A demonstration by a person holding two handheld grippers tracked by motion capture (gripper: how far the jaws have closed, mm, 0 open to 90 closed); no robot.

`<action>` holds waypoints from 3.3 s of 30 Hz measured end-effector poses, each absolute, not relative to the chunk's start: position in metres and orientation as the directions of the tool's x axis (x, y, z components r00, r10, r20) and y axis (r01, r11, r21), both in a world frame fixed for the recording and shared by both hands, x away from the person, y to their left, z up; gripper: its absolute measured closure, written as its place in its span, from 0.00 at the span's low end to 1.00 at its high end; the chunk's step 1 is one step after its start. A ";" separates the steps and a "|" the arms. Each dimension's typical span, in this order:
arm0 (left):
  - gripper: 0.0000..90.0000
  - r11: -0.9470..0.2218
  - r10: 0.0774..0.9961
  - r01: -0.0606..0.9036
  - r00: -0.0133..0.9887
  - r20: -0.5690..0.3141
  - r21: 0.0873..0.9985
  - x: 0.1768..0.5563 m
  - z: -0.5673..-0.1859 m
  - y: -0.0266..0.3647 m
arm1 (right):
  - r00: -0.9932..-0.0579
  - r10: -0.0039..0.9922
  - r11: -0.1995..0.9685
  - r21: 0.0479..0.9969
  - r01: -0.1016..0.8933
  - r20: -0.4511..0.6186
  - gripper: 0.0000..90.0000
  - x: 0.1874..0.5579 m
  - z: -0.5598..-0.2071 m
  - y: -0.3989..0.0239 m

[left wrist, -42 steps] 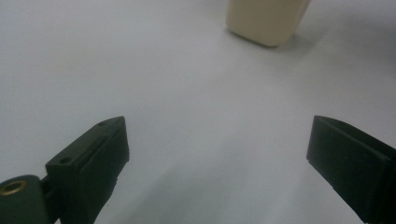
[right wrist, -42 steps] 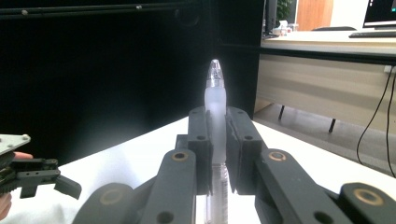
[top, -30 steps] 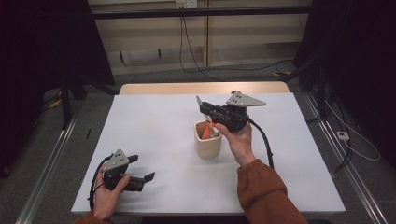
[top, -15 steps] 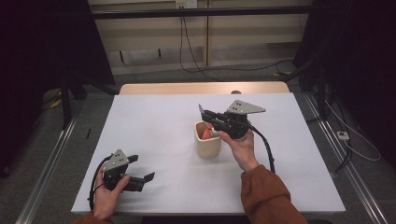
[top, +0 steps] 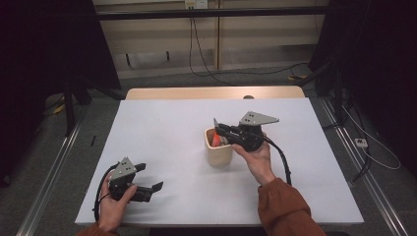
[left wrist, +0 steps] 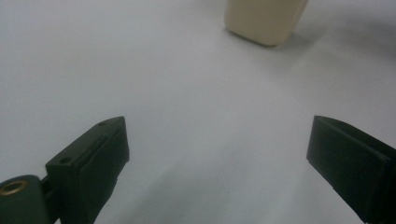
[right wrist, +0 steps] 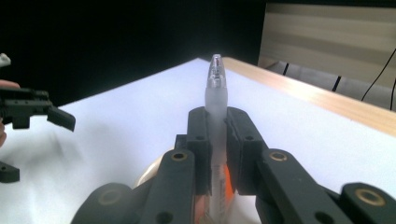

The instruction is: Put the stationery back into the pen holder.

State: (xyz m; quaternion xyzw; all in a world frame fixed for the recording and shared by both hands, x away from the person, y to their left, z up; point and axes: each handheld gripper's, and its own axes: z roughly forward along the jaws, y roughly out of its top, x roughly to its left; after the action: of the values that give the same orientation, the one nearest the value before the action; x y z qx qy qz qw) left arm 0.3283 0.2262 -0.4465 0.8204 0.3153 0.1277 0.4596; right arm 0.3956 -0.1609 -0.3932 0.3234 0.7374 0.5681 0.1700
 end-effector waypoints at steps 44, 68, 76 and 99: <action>0.06 -0.374 0.638 0.404 0.765 -0.084 0.835 0.329 -0.447 0.226 | -0.733 0.671 0.195 0.926 0.323 0.114 0.54 0.394 -0.402 -0.158; 0.06 -0.362 0.638 0.405 0.764 -0.093 0.840 0.329 -0.447 0.227 | -0.663 0.742 0.193 0.919 0.345 0.093 0.05 0.394 -0.397 -0.164; 0.06 -0.351 0.642 0.403 0.761 -0.096 0.845 0.329 -0.447 0.228 | -0.646 0.761 0.236 0.903 0.360 0.058 0.05 0.389 -0.395 -0.167; 0.06 -0.326 0.659 0.411 0.745 -0.108 0.851 0.328 -0.446 0.230 | -0.587 0.808 0.212 0.905 0.369 0.050 0.06 0.370 -0.399 -0.194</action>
State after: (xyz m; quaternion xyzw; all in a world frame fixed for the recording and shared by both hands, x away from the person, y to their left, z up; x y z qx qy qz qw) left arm 0.3283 0.2303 -0.4457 0.8038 0.3328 0.1300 0.4756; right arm 0.3704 -0.1940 -0.3987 0.3949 0.7451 0.4882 0.2251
